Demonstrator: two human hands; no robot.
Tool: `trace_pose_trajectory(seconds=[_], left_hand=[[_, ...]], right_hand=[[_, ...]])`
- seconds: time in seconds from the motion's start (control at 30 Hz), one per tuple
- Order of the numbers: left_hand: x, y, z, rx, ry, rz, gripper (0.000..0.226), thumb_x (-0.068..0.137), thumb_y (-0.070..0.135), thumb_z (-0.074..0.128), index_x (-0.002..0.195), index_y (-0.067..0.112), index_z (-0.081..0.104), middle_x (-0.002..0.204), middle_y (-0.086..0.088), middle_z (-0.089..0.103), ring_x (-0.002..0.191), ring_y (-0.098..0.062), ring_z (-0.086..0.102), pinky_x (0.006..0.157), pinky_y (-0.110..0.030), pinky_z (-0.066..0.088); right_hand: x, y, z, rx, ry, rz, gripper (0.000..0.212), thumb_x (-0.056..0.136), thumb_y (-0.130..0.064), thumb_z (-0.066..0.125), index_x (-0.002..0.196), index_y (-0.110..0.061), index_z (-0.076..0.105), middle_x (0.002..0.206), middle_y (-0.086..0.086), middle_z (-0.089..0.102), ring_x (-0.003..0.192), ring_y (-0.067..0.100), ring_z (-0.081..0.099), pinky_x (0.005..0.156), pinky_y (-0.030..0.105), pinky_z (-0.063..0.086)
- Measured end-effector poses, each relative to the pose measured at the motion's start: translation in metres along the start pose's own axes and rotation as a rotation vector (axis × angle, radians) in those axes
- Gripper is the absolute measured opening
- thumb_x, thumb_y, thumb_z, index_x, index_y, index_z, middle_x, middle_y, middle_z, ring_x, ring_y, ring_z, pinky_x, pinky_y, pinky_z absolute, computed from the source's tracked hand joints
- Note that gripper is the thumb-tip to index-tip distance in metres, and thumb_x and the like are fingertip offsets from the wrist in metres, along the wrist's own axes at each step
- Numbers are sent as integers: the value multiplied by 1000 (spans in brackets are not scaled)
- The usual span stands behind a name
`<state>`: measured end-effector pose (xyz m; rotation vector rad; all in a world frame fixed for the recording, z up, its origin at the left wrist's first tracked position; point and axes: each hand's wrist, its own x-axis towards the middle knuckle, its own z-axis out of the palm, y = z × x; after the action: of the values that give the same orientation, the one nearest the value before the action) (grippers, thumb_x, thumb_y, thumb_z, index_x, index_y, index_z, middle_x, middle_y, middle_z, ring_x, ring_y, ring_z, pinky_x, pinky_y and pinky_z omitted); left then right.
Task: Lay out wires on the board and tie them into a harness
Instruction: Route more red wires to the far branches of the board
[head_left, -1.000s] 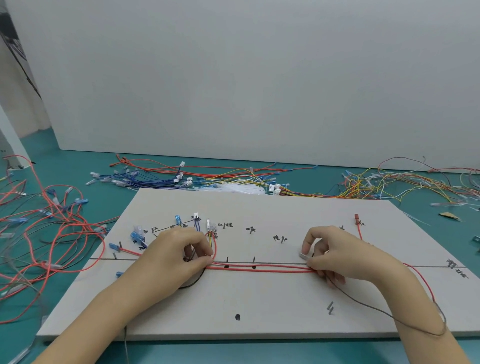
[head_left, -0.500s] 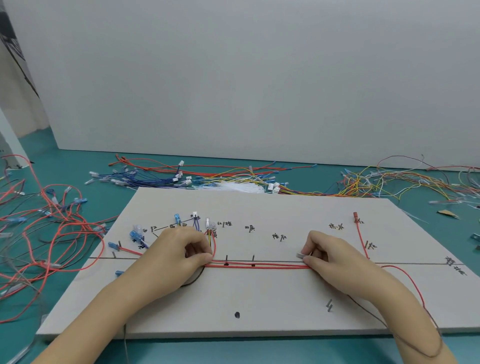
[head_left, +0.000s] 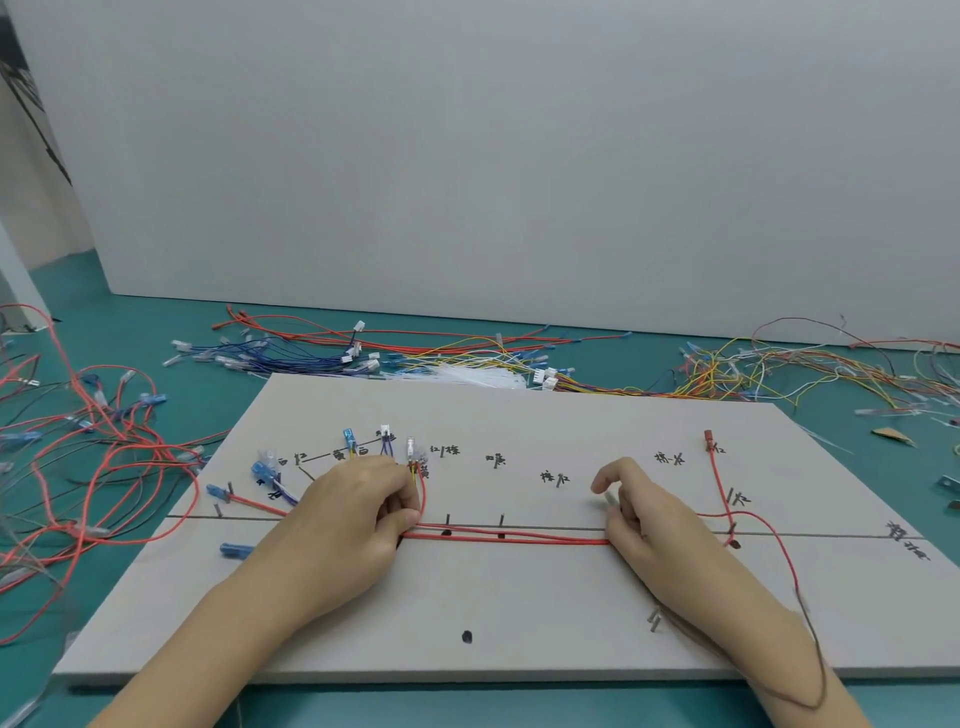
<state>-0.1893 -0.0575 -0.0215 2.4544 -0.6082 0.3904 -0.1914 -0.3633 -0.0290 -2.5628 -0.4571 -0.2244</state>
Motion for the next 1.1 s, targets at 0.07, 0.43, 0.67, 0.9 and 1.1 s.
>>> trace_pose_trajectory(seconds=[0.07,0.43,0.67,0.9,1.1], left_hand=[[-1,-3,-2,13,3,-6,21,80,6,71,72,21,58,70,14,54,71,-4,50,65,-22,39],[-3,-27,-25,43,66,-192,28,73,0,76,64,22,62,65,12,58,63,-4,54,61,-25,42],[4,-13,-32,177,10,-236,21,81,16,67,82,36,61,84,13,52,87,-11,49,77,-28,39],[13,43,-30,-50,-71,27,12,82,42,67,94,39,64,92,21,56,96,-1,51,82,-12,36],[30,56,11,-55,-186,18,13,86,37,68,98,32,68,94,15,60,86,0,54,78,-20,42]], right_hand=[[2,-2,3,14,10,-4,25,94,-10,44,101,-34,40,64,-5,39,68,0,42,60,17,32],[34,-33,24,22,-11,-98,21,93,-11,43,102,-28,36,61,-7,40,68,-2,42,61,15,33],[39,-33,23,1,-64,-26,18,90,-13,43,97,-29,37,60,-5,44,62,9,42,52,25,25],[44,-35,20,-47,-145,16,15,91,-13,39,99,-26,38,68,-3,49,69,12,44,56,28,31],[44,-36,15,18,-129,20,14,89,-10,43,97,-22,45,59,-6,46,62,8,42,58,29,33]])
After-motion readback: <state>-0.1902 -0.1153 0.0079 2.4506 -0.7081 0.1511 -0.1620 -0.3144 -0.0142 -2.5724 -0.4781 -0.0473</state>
